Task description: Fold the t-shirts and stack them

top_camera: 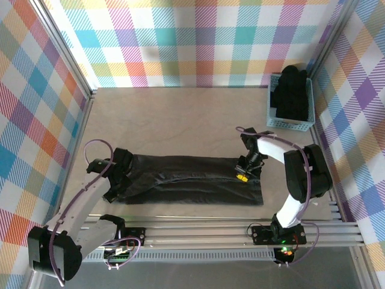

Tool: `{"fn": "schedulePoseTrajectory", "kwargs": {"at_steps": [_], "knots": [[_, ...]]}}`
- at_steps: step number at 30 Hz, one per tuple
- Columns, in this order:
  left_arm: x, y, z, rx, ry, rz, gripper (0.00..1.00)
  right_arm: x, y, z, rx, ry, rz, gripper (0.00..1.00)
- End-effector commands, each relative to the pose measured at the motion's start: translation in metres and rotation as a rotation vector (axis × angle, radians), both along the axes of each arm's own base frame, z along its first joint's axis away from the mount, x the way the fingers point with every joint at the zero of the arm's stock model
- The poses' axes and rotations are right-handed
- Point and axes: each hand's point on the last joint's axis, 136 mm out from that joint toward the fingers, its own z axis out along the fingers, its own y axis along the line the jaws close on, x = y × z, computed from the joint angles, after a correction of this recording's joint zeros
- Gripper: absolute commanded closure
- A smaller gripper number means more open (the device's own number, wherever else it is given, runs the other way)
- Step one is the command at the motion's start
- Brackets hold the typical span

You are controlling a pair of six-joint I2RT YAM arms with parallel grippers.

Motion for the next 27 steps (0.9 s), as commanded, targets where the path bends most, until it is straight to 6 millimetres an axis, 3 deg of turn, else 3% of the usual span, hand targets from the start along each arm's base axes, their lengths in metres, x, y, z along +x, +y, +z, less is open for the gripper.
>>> {"fn": "schedulePoseTrajectory", "kwargs": {"at_steps": [1, 2, 5, 7, 9, 12, 16, 18, 24, 27], "knots": [[0.000, -0.001, -0.005, 0.010, 0.017, 0.008, 1.00, 0.007, -0.009, 0.016, -0.049, -0.034, 0.000, 0.90], [0.000, -0.002, -0.006, 0.007, 0.026, 0.012, 1.00, 0.008, -0.010, 0.018, -0.057, -0.039, 0.006, 0.90], [0.002, -0.005, -0.002, -0.008, 0.032, 0.024, 0.74, 0.014, -0.016, 0.028, -0.084, -0.093, 0.014, 0.89], [0.014, -0.007, 0.012, -0.012, -0.021, 0.024, 0.60, 0.022, -0.013, 0.036, -0.064, -0.151, 0.027, 0.87], [0.032, -0.007, 0.029, -0.013, -0.092, 0.029, 0.54, 0.029, -0.001, 0.038, 0.003, -0.179, 0.047, 0.86], [0.073, -0.014, 0.031, -0.074, -0.149, 0.044, 0.54, 0.031, 0.014, 0.028, 0.067, -0.141, 0.046, 0.87], [0.131, -0.025, 0.008, -0.114, -0.120, 0.036, 0.60, 0.035, 0.017, 0.009, 0.064, -0.083, 0.005, 0.87], [0.151, -0.028, -0.008, -0.123, -0.084, 0.036, 0.64, 0.038, 0.012, 0.003, 0.036, -0.058, -0.014, 0.87], [0.172, -0.010, -0.050, -0.097, 0.034, 0.074, 0.73, 0.056, -0.001, -0.014, 0.001, 0.012, -0.072, 0.87], [0.181, 0.008, -0.059, -0.070, 0.073, 0.082, 0.75, 0.071, -0.009, -0.019, -0.012, 0.024, -0.088, 0.87]]}}
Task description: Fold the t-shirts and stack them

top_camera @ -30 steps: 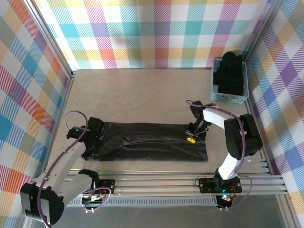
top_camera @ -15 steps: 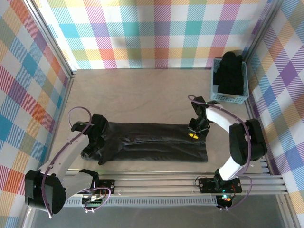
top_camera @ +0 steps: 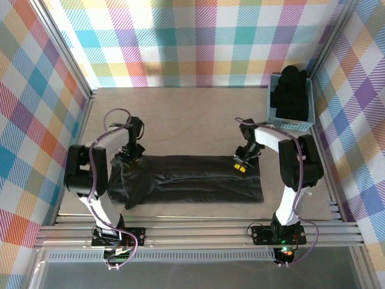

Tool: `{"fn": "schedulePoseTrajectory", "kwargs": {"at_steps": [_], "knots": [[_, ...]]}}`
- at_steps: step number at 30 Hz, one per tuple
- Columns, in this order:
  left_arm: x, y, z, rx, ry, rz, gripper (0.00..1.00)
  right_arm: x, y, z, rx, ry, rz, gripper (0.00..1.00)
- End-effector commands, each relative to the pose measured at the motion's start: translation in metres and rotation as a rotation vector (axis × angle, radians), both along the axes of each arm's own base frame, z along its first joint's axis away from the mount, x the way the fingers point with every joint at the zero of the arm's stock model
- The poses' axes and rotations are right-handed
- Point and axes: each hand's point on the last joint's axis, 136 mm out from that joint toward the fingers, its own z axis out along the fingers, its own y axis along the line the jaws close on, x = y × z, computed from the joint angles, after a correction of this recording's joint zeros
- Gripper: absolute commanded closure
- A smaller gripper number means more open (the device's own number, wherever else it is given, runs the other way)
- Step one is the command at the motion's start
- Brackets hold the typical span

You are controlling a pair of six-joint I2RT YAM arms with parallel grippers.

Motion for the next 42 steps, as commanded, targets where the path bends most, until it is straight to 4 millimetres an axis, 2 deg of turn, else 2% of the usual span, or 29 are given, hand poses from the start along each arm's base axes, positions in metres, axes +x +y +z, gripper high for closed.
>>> {"fn": "schedulePoseTrajectory", "kwargs": {"at_steps": [1, 3, 5, 8, 10, 12, 14, 17, 18, 20, 22, 25, 27, 30, 32, 37, 42], "knots": [[0.018, 0.023, 0.000, 0.029, 0.005, -0.002, 0.76, 0.018, -0.017, -0.017, -0.049, 0.020, -0.035, 0.87], [0.033, 0.030, -0.005, 0.013, -0.026, -0.013, 0.76, 0.030, -0.020, -0.018, -0.051, 0.015, -0.050, 0.87], [0.063, 0.023, -0.011, -0.060, -0.110, -0.045, 0.76, 0.048, -0.023, -0.019, -0.048, 0.000, -0.066, 0.87], [0.113, 0.011, -0.009, -0.128, -0.219, -0.100, 0.76, 0.079, -0.023, -0.019, -0.031, -0.030, -0.076, 0.87], [0.141, 0.013, -0.006, -0.126, -0.247, -0.110, 0.76, 0.102, -0.024, -0.019, -0.035, -0.055, -0.074, 0.86], [0.158, 0.018, -0.003, -0.113, -0.246, -0.099, 0.76, 0.125, -0.025, -0.016, -0.038, -0.088, -0.061, 0.86], [0.173, 0.024, 0.010, -0.094, -0.274, -0.082, 0.74, 0.145, -0.027, -0.009, -0.035, -0.130, -0.040, 0.86], [0.187, 0.019, 0.049, -0.085, -0.378, -0.089, 0.61, 0.168, -0.017, 0.017, 0.000, -0.236, 0.028, 0.81], [0.189, 0.013, 0.066, -0.082, -0.424, -0.115, 0.59, 0.173, -0.010, 0.030, 0.023, -0.285, 0.059, 0.77], [0.184, -0.003, 0.087, -0.104, -0.497, -0.180, 0.57, 0.178, 0.002, 0.058, 0.044, -0.387, 0.126, 0.66], [0.176, -0.025, 0.097, -0.188, -0.572, -0.259, 0.55, 0.178, 0.020, 0.089, 0.086, -0.504, 0.195, 0.54], [0.156, -0.054, 0.082, -0.338, -0.596, -0.361, 0.56, 0.167, 0.054, 0.122, 0.217, -0.619, 0.268, 0.45], [0.144, -0.071, 0.065, -0.417, -0.557, -0.429, 0.57, 0.156, 0.074, 0.136, 0.301, -0.652, 0.300, 0.44], [0.131, -0.087, 0.052, -0.459, -0.528, -0.539, 0.58, 0.137, 0.094, 0.148, 0.378, -0.661, 0.337, 0.42], [0.123, -0.091, 0.043, -0.461, -0.486, -0.584, 0.58, 0.127, 0.099, 0.152, 0.394, -0.652, 0.341, 0.42], [0.113, -0.095, 0.021, -0.479, -0.436, -0.617, 0.57, 0.111, 0.101, 0.162, 0.422, -0.652, 0.322, 0.43], [0.099, -0.105, 0.023, -0.485, -0.415, -0.650, 0.61, 0.103, 0.097, 0.163, 0.410, -0.639, 0.318, 0.43]]}}
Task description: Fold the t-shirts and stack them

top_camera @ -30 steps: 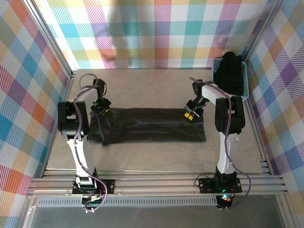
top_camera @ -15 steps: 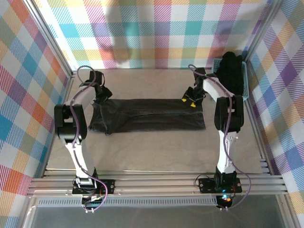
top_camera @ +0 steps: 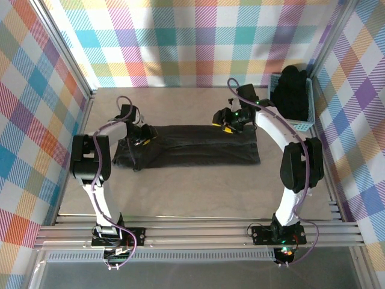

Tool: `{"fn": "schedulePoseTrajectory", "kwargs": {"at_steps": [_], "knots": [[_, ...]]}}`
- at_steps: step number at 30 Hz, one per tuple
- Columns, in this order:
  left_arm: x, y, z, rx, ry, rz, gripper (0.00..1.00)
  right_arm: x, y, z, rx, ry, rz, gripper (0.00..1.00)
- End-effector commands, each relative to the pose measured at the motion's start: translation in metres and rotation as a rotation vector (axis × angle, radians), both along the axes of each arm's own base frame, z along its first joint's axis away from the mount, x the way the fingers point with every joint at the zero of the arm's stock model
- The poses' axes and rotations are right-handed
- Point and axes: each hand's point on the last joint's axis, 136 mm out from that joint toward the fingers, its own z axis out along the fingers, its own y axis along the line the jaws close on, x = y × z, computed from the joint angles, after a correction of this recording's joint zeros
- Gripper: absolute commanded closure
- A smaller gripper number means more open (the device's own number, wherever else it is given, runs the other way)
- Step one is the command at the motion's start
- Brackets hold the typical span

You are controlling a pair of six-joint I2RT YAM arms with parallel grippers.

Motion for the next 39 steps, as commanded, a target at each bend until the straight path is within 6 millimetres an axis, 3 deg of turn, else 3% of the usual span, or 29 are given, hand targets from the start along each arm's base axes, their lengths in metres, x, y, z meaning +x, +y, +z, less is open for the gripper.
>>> {"fn": "schedulePoseTrajectory", "kwargs": {"at_steps": [1, 5, 10, 16, 19, 31, 36, 37, 38, 39], "knots": [[-0.017, -0.013, 0.004, -0.007, 0.001, -0.068, 0.63, -0.008, -0.001, 0.020, 0.029, -0.024, 0.000, 0.44], [-0.036, -0.018, 0.011, -0.003, -0.007, -0.069, 0.72, -0.009, -0.001, 0.016, 0.029, -0.017, -0.012, 0.44], [-0.052, -0.028, 0.020, 0.020, -0.009, -0.057, 0.92, -0.008, 0.000, 0.014, 0.037, -0.013, -0.019, 0.44], [-0.069, -0.035, 0.031, 0.062, -0.008, -0.041, 0.98, -0.010, 0.000, 0.009, 0.043, 0.001, -0.014, 0.45], [-0.082, -0.040, 0.027, 0.071, 0.026, -0.049, 1.00, -0.012, 0.000, 0.007, 0.045, 0.009, -0.013, 0.45], [-0.117, -0.085, 0.015, 0.013, 0.121, -0.010, 1.00, -0.016, 0.001, 0.000, 0.044, 0.028, -0.001, 0.45], [-0.129, -0.095, 0.003, 0.024, 0.190, 0.049, 1.00, -0.019, 0.002, -0.004, 0.054, 0.041, 0.005, 0.45], [-0.131, -0.094, 0.001, 0.030, 0.208, 0.070, 0.97, -0.020, 0.003, -0.004, 0.062, 0.044, 0.010, 0.45], [-0.132, -0.094, -0.002, 0.028, 0.222, 0.083, 0.86, -0.020, 0.004, -0.005, 0.066, 0.048, 0.013, 0.45], [-0.134, -0.094, -0.004, 0.024, 0.240, 0.098, 0.69, -0.021, 0.005, -0.006, 0.071, 0.055, 0.016, 0.45]]}}
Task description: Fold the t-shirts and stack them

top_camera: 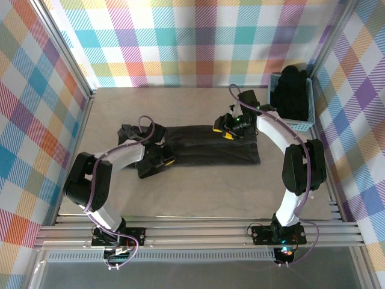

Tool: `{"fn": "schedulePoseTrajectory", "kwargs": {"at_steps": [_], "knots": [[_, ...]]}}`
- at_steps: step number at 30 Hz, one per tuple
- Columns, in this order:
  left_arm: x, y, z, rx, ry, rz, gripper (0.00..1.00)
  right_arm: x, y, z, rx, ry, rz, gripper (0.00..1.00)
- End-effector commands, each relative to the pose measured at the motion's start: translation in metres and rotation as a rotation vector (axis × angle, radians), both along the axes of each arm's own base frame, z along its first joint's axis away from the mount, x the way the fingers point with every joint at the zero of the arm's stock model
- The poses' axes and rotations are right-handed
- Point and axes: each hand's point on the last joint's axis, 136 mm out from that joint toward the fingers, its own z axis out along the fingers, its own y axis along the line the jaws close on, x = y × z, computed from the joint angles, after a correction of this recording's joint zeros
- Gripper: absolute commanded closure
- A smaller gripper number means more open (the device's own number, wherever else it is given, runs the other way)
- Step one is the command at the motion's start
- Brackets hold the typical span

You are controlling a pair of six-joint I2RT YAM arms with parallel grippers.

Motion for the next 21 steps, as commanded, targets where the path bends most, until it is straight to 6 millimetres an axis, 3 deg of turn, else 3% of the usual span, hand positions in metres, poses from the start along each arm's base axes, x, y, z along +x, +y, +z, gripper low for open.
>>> {"fn": "schedulePoseTrajectory", "kwargs": {"at_steps": [1, 3, 6, 12, 14, 16, 21], "knots": [[-0.013, 0.002, -0.012, 0.006, 0.097, 0.075, 0.61, -0.004, 0.006, 0.005, 0.044, 0.005, 0.020, 0.45], [-0.015, 0.000, -0.007, 0.002, 0.108, 0.069, 0.57, -0.005, 0.006, 0.004, 0.043, 0.009, 0.020, 0.45], [-0.010, 0.014, 0.012, 0.022, 0.068, 0.075, 0.55, -0.005, 0.006, 0.005, 0.042, 0.008, 0.023, 0.45], [0.013, 0.101, 0.036, 0.073, 0.009, 0.266, 0.59, -0.007, 0.010, 0.005, 0.053, 0.012, 0.038, 0.47], [0.025, 0.118, 0.038, 0.046, -0.005, 0.321, 0.64, -0.010, 0.017, 0.005, 0.049, 0.014, 0.064, 0.50], [0.037, 0.113, 0.040, -0.006, -0.028, 0.322, 0.70, -0.015, 0.030, 0.006, 0.054, 0.016, 0.102, 0.53], [0.047, 0.061, 0.033, -0.045, -0.024, 0.185, 0.77, -0.027, 0.051, -0.003, 0.056, 0.041, 0.137, 0.56]]}}
